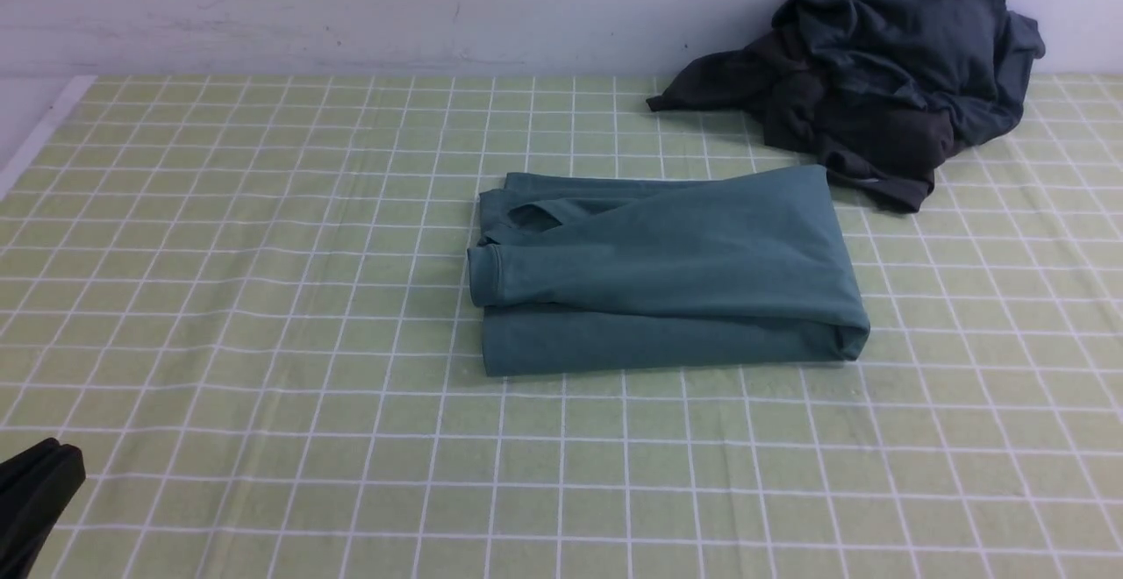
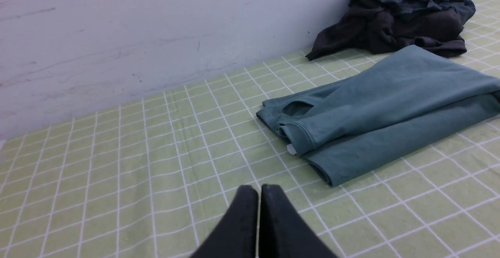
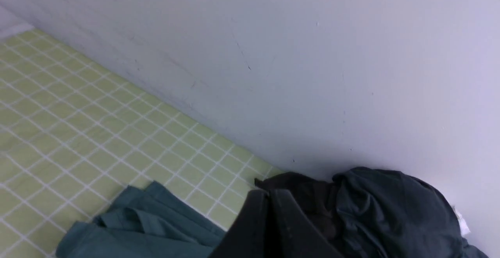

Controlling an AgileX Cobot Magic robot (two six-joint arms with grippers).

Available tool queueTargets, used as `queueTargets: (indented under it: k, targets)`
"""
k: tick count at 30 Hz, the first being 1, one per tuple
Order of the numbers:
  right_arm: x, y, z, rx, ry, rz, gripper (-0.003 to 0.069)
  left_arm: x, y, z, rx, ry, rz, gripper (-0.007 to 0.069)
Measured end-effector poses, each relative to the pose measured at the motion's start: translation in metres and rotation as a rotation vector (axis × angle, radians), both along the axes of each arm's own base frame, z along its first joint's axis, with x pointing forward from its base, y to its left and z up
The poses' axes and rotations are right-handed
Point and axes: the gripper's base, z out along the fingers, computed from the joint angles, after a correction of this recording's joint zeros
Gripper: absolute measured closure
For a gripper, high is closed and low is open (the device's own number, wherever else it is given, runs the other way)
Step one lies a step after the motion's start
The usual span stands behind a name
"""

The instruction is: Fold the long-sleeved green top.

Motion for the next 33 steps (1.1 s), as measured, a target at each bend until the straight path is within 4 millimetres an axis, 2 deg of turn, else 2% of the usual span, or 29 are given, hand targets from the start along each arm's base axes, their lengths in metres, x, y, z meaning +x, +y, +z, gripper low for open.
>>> queueTargets:
  k: [2,3,4,5,6,7,8,9,10,12,13,15,19,23,28,30,33]
  targets:
    - [-0.01,-0.002,-0.012,0.055,-0.055,0.027,0.0671,0.0,0.0,0.0,0.0,-0.001,0.0,0.0627]
    - [-0.028,-0.007,-0.041,0.12,-0.121,0.08,0.0671,0.0,0.0,0.0,-0.001,0.0,0.0,0.0627]
    - [-0.03,-0.008,-0.046,0.114,-0.112,0.08,0.0671,0.0,0.0,0.0,-0.001,0.0,0.0,0.0627]
    - [-0.045,-0.01,-0.072,0.158,-0.176,0.137,0.0671,0.0,0.0,0.0,-0.002,0.0,0.0,0.0627]
    - [-0.047,-0.01,-0.076,0.164,-0.18,0.143,0.0671,0.0,0.0,0.0,-0.002,0.0,0.0,0.0627]
    - [-0.062,-0.013,-0.11,0.186,-0.21,0.196,0.0671,0.0,0.0,0.0,-0.003,0.0,0.0,0.0627]
    - [-0.065,-0.014,-0.119,0.184,-0.201,0.201,0.0671,0.0,0.0,0.0,-0.003,0.0,0.0,0.0627]
    - [-0.075,-0.016,-0.148,0.195,-0.203,0.24,0.0671,0.0,0.0,0.0,-0.003,0.0,0.0,0.0627]
    - [-0.081,-0.017,-0.164,0.205,-0.197,0.258,0.0671,0.0,0.0,0.0,-0.003,0.0,0.0,0.0627]
    - [-0.091,-0.019,-0.191,0.218,-0.186,0.288,0.0671,0.0,0.0,0.0,-0.003,0.0,0.0,0.0627]
    - [-0.092,-0.02,-0.195,0.215,-0.175,0.287,0.0671,0.0,0.0,0.0,-0.003,0.0,0.0,0.0627]
    - [-0.103,-0.023,-0.231,0.206,-0.118,0.308,0.0671,0.0,0.0,0.0,-0.003,0.0,0.0,0.0627]
    - [-0.117,-0.03,-0.275,0.167,0.008,0.303,0.0671,0.0,0.0,0.0,-0.003,0.0,0.0,0.0627]
    - [-0.121,-0.033,-0.287,0.13,0.059,0.294,0.0671,0.0,0.0,0.0,-0.004,0.0,-0.001,0.0627]
    - [-0.123,-0.044,-0.309,-0.021,0.267,0.195,0.0671,0.0,0.0,0.0,-0.005,0.0,-0.001,0.0627]
    - [-0.126,-0.05,-0.313,-0.042,0.314,0.15,0.0671,0.0,0.0,0.0,-0.007,-0.001,-0.001,0.0627]
    - [-0.13,-0.056,-0.309,0.02,0.304,0.095,0.0671,0.0,0.0,0.0,-0.007,-0.001,-0.001,0.0627]
